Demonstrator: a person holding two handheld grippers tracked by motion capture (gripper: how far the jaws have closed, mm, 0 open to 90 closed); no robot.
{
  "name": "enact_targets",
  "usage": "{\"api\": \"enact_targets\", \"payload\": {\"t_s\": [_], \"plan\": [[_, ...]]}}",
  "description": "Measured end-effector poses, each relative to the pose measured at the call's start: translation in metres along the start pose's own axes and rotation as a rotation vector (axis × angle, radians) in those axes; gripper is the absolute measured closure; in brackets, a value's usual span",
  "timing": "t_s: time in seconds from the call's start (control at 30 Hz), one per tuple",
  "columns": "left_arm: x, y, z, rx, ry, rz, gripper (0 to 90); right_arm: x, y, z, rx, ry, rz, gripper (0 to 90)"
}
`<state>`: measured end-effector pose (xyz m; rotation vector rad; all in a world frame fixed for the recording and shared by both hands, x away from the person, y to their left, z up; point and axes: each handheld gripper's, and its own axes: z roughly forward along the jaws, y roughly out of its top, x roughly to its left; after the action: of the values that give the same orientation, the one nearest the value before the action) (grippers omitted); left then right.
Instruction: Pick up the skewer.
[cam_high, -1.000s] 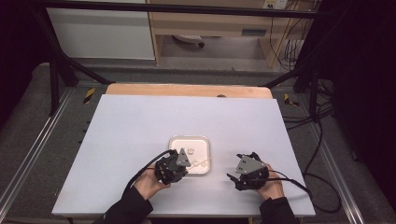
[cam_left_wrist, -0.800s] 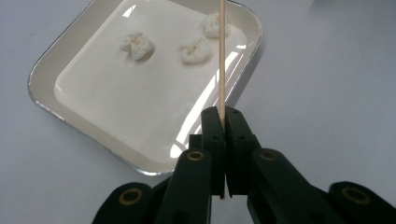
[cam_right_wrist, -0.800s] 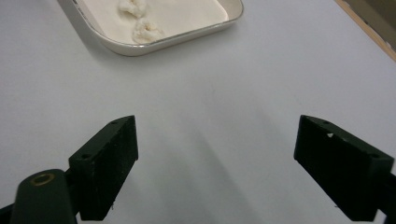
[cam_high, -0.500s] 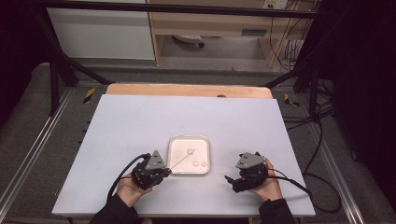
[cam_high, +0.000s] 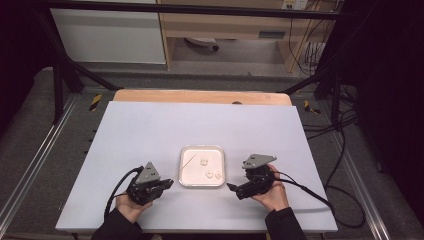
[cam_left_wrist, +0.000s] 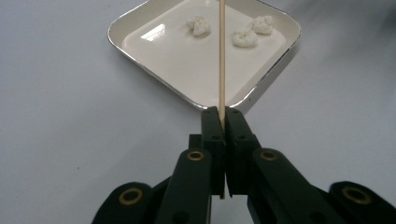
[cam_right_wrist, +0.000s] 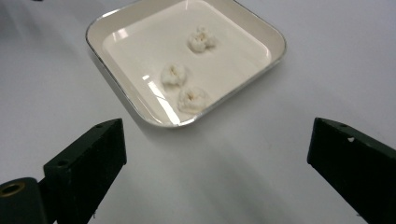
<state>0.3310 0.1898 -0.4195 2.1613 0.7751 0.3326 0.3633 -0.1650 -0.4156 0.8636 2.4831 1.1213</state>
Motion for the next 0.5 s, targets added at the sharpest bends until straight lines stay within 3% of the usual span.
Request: {"api": "enact_targets", "payload": {"t_s": [0.5], "plan": [[0.009, -0.011, -0.006, -0.039, 0.009, -0.038, 88.1, 0.006, 0.037, 0.036, -0.028, 0.022, 0.027, 3.9]]}}
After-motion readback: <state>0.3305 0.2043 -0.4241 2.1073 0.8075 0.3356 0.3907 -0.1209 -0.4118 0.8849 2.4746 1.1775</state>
